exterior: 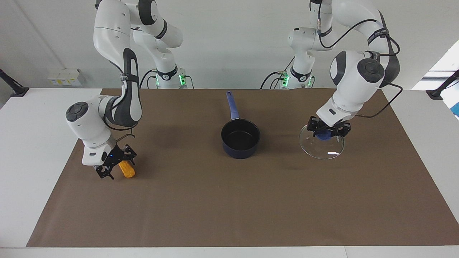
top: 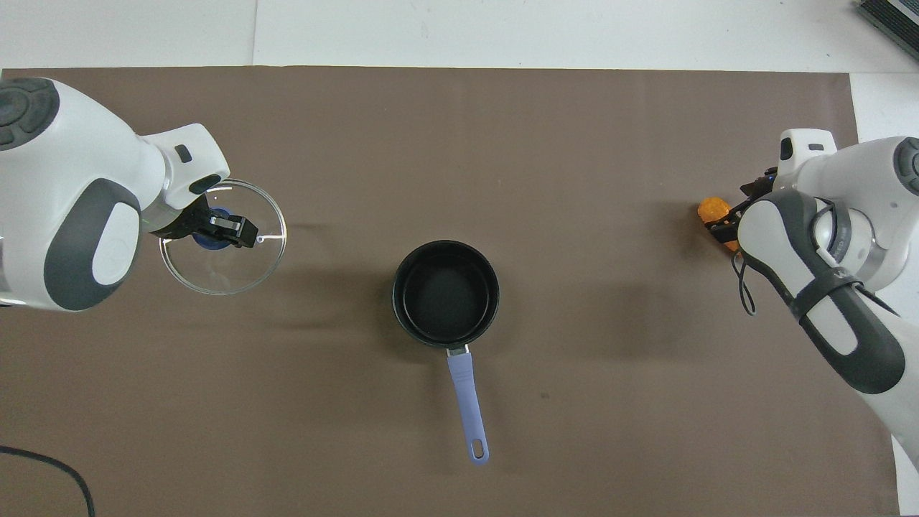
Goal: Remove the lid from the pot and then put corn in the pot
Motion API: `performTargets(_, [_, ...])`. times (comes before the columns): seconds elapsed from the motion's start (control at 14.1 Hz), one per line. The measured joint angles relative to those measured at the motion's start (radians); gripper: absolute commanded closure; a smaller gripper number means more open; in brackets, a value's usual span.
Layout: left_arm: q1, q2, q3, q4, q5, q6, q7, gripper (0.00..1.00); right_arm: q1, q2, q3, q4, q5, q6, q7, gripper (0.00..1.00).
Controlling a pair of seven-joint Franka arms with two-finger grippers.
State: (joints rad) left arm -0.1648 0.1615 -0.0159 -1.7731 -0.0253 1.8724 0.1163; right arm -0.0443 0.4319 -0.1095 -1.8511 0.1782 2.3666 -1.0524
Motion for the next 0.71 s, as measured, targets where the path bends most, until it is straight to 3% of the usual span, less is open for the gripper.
performTargets(0.21, [0.055,0.0,-0.001,-0.074,-0.007,0.084,0.07,1.0,-0.002,-0.003,-0.001,-0.036,0.0,0.003,-0.046,0.0])
performTargets(0.28, [0.076,0.001,-0.001,-0.108,-0.022,0.13,0.112,1.0,-0.006,-0.004,-0.002,-0.04,0.0,0.004,-0.058,0.08])
performTargets(0.42, [0.12,0.002,0.0,-0.17,-0.053,0.209,0.181,1.0,-0.022,-0.006,-0.003,-0.042,0.0,0.004,-0.07,0.9])
performTargets(0.5, [0.134,0.003,0.0,-0.19,-0.069,0.238,0.192,1.0,-0.026,-0.007,-0.003,-0.042,0.0,0.004,-0.071,1.0])
performTargets(0.71, [0.156,0.029,-0.001,-0.226,-0.11,0.323,0.219,1.0,-0.027,-0.01,-0.001,-0.041,0.001,0.005,-0.071,1.0])
